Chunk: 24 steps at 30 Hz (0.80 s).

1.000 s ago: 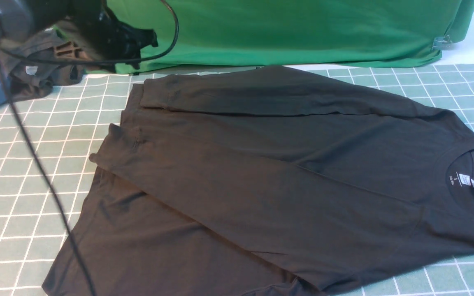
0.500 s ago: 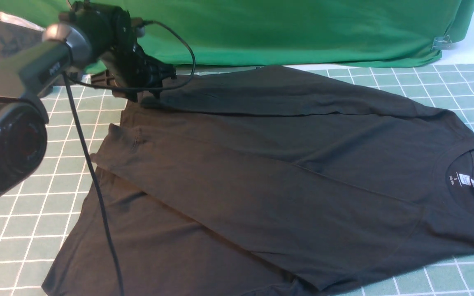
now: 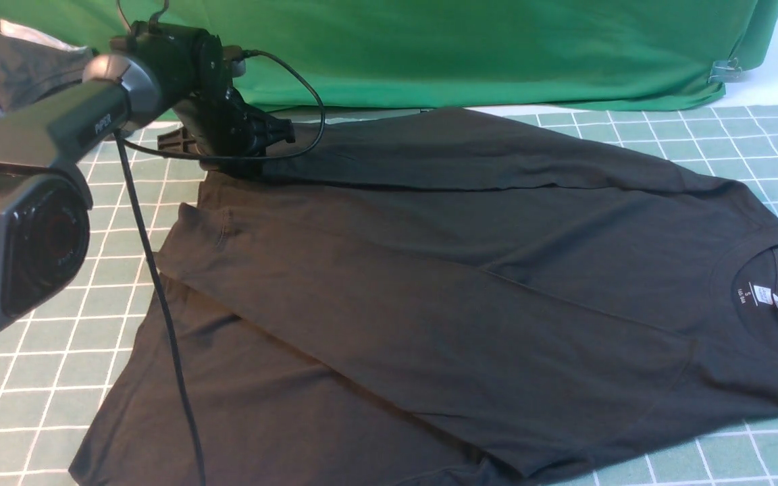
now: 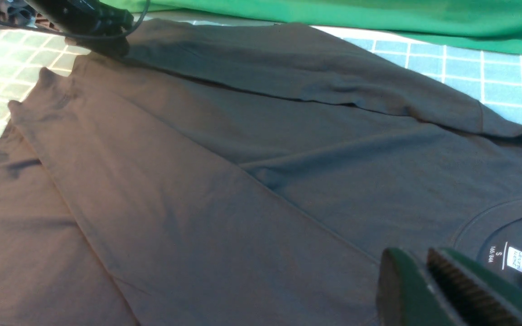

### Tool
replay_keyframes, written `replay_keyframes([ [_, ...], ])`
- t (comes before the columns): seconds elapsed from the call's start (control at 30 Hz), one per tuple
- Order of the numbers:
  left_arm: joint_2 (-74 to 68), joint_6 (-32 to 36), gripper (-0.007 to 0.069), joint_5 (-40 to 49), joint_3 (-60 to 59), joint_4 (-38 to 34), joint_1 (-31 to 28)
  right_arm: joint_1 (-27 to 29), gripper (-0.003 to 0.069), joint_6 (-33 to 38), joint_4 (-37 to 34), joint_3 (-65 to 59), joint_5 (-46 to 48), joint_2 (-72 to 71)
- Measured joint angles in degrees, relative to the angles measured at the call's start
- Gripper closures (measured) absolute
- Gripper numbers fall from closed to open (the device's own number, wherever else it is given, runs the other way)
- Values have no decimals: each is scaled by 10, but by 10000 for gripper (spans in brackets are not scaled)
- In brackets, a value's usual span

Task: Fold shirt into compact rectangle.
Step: 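Grab the top left corner of the dark shirt with the left gripper, then fold the left side of the dark shirt inward over its body with the left gripper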

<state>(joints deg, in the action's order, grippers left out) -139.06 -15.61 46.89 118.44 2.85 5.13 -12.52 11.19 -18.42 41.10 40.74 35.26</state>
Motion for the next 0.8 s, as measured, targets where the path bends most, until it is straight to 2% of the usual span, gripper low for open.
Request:
replay_keyframes([
  [0.07,4,7,591,7,0,0,0,0,588,0,0,0,0,0],
  [0.13,13,19,605,22,1,-1,0,0,585,0,0,0,0,0],
  [0.37,64,50,608,64,3,-15,0,0,581,-4,14,0,0,0],
  [0.47,86,63,608,93,4,-28,0,0,581,-35,52,2,0,7],
  [0.63,125,88,608,141,3,-40,0,0,599,-90,162,30,19,64],
  [0.8,160,97,608,188,3,-52,0,0,636,-100,193,72,35,135],
])
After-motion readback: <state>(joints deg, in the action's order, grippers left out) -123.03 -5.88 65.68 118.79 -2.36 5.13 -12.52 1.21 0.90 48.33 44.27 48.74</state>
